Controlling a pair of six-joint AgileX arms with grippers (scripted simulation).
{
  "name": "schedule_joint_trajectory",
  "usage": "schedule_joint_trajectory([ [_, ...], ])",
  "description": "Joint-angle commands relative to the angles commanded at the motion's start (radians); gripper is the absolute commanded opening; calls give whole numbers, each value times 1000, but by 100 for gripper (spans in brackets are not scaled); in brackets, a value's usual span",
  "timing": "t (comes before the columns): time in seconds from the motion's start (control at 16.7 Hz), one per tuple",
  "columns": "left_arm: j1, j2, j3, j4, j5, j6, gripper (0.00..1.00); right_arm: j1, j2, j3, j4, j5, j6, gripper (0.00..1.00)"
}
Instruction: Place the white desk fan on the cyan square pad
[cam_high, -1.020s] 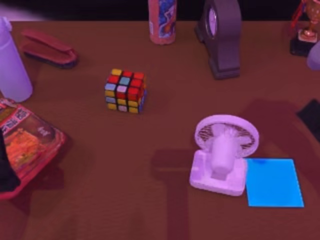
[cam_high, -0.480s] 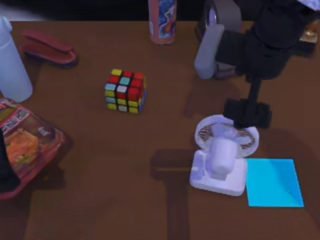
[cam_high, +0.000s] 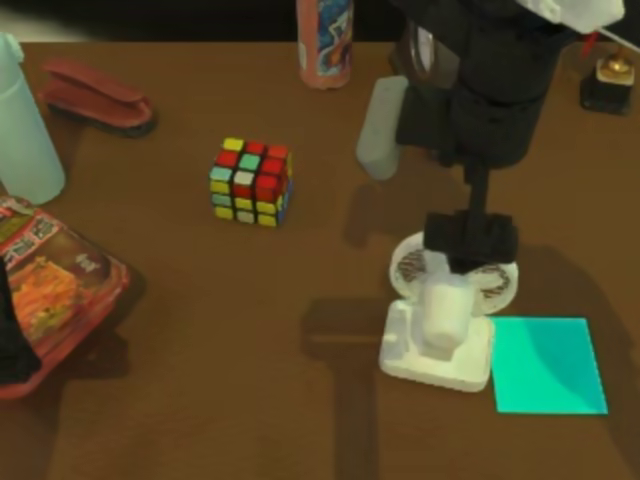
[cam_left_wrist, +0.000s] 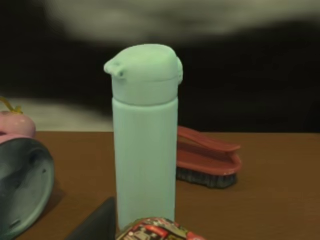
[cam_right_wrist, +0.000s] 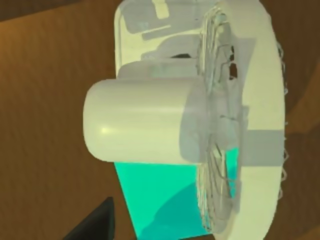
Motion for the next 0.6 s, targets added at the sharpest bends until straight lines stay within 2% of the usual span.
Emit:
schedule_joint_trajectory([
  [0.18,0,0,0,0,0,0,100,-2,-3,-20,20,0,-1,100],
  [0.6,0,0,0,0,0,0,100,2,-7,-208,200,0,2,100],
])
